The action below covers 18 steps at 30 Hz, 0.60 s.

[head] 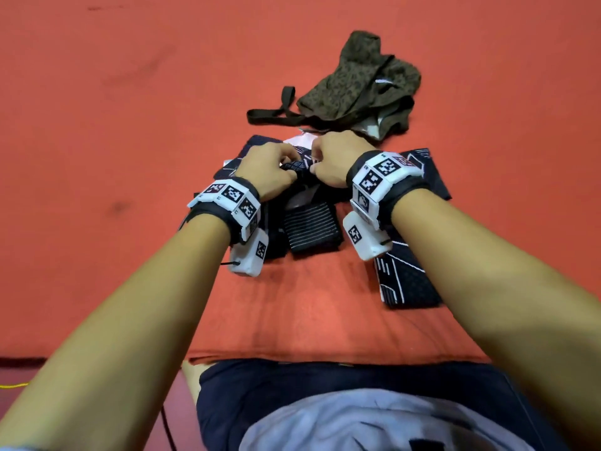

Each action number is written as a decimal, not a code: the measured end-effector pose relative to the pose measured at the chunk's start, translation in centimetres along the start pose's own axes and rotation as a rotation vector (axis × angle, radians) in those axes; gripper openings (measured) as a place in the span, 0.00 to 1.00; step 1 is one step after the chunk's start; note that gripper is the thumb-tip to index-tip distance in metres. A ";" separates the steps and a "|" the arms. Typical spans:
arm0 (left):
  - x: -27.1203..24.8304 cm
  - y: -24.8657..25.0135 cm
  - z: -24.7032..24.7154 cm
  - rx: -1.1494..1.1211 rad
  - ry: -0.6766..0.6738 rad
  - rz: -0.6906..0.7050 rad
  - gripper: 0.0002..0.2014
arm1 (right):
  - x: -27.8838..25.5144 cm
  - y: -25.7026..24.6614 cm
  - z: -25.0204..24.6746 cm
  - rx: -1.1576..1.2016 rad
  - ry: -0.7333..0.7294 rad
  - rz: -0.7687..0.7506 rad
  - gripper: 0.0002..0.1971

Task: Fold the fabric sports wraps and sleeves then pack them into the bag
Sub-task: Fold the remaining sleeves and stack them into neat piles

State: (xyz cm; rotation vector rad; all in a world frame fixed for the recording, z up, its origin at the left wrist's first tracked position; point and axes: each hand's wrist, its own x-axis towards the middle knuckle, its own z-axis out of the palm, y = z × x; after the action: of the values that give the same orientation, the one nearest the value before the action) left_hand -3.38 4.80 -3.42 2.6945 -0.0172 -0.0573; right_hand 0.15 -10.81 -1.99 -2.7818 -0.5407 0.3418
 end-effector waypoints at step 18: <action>-6.3 2.7 4.6 -0.008 -0.309 0.102 0.09 | -12.4 2.5 9.9 0.014 -0.228 0.015 0.08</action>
State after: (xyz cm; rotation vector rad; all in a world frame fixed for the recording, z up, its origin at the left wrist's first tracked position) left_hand -9.86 0.49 -6.19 2.6449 -0.2478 -0.4400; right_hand -13.05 -15.65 -9.78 -2.7513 -0.5660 0.6692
